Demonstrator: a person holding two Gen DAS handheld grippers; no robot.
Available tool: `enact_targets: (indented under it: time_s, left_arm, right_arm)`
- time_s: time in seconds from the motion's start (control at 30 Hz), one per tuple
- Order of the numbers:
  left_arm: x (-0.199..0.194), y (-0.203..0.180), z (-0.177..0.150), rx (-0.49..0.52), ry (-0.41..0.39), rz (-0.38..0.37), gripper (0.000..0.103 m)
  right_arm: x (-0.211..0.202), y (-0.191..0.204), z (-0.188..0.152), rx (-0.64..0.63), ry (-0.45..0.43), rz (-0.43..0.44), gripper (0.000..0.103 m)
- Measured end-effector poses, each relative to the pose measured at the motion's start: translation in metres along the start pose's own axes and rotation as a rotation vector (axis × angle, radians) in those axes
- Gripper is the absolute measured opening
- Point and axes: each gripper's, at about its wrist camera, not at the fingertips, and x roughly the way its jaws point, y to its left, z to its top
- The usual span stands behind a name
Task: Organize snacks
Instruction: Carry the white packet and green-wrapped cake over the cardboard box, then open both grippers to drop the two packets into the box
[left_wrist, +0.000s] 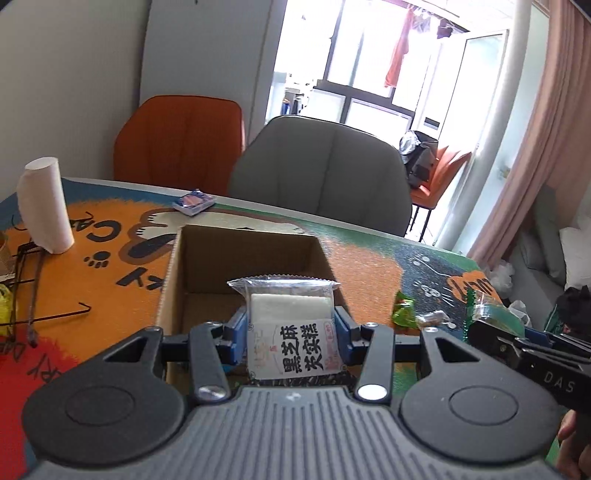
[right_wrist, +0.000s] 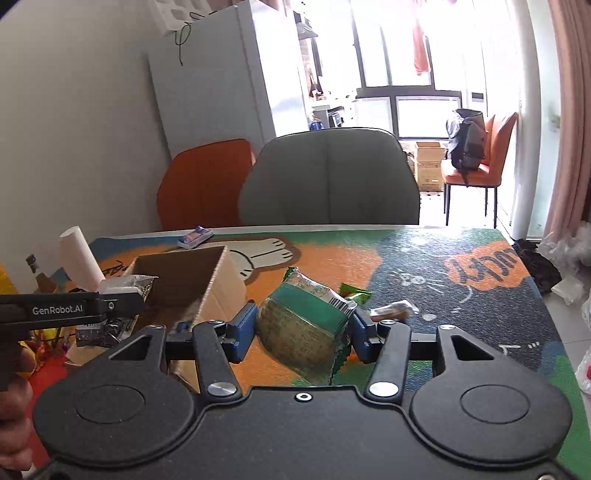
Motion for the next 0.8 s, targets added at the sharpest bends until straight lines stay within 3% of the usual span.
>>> enact_targets:
  time_s: [0.37,0.8]
  left_arm:
    - [0.012,0.033,0.011,-0.046,0.003,0.03,0.046]
    - [0.011,0.063,0.011,-0.082,0.006,0.055,0.055]
  right_arm:
    - [0.02,0.034,0.012,-0.039,0.002,0.045,0.05]
    - [0.051,0.07,0.018,-0.065,0.032,0.11,0.05]
